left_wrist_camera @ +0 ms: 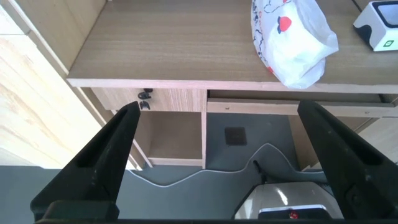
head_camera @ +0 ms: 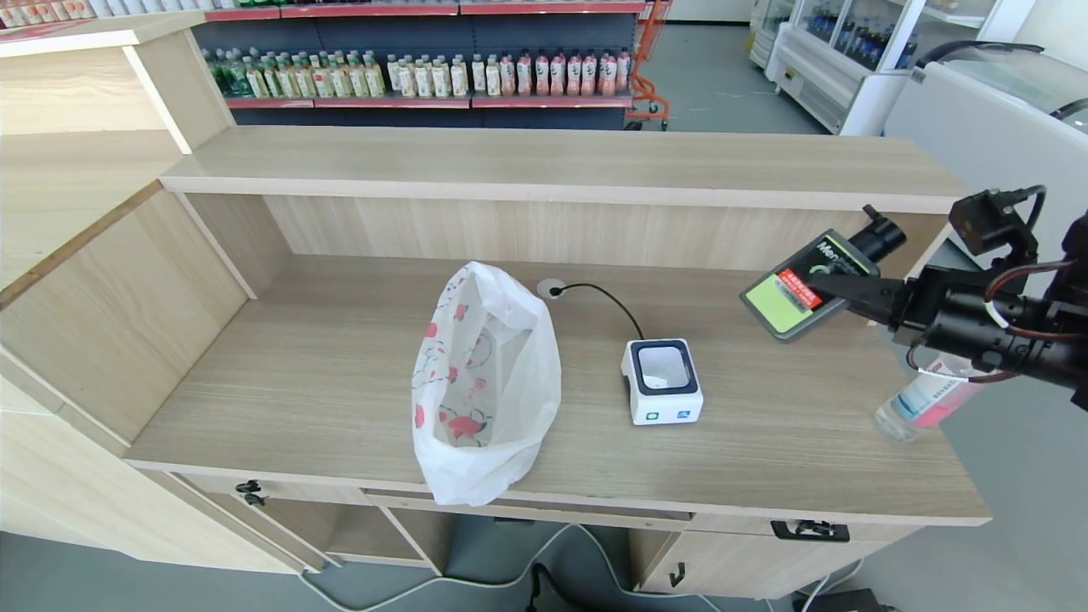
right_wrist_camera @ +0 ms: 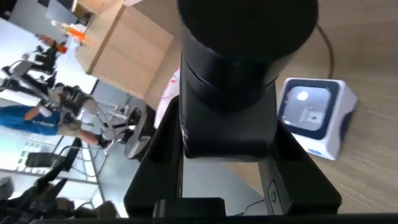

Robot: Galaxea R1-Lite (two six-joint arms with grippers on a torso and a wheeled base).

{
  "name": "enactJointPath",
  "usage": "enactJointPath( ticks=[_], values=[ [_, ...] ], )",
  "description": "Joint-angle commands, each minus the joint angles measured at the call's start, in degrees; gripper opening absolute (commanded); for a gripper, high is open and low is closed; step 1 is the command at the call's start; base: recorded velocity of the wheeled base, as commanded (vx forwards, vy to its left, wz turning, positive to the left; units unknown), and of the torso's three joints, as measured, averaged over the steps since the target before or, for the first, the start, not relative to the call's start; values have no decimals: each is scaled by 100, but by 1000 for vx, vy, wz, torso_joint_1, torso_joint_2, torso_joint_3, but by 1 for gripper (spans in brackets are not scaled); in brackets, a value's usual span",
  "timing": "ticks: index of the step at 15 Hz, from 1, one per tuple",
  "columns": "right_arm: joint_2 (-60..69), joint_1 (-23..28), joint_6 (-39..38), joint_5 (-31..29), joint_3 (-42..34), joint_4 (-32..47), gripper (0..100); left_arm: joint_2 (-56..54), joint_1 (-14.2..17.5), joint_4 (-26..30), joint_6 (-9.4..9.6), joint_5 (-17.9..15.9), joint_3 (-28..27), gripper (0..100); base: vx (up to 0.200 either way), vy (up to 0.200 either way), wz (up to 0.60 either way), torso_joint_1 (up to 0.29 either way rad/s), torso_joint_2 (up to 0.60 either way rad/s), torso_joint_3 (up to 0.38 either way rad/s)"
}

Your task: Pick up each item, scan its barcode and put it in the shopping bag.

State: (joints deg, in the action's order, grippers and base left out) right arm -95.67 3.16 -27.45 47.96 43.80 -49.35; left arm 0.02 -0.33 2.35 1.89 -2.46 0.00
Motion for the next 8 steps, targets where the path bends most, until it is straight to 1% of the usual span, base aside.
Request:
enactJointPath(
  ticks=[1,2,5,8],
  values=[
    [-698,-105,355,-700,217,-13,0,-2,-2,2,-4,0,0,100,0,0,0,0,0,0],
    [-751,-122,355,-788,234,-22,0,-2,-2,2,-4,0,0,100,0,0,0,0,0,0],
    [-953,-122,355,-621,296,-40,0,-2,-2,2,-4,0,0,100,0,0,0,0,0,0],
    [-1217,-96,407,-656,674,-40,0,-2,-2,2,-4,0,0,100,0,0,0,0,0,0]
  ],
)
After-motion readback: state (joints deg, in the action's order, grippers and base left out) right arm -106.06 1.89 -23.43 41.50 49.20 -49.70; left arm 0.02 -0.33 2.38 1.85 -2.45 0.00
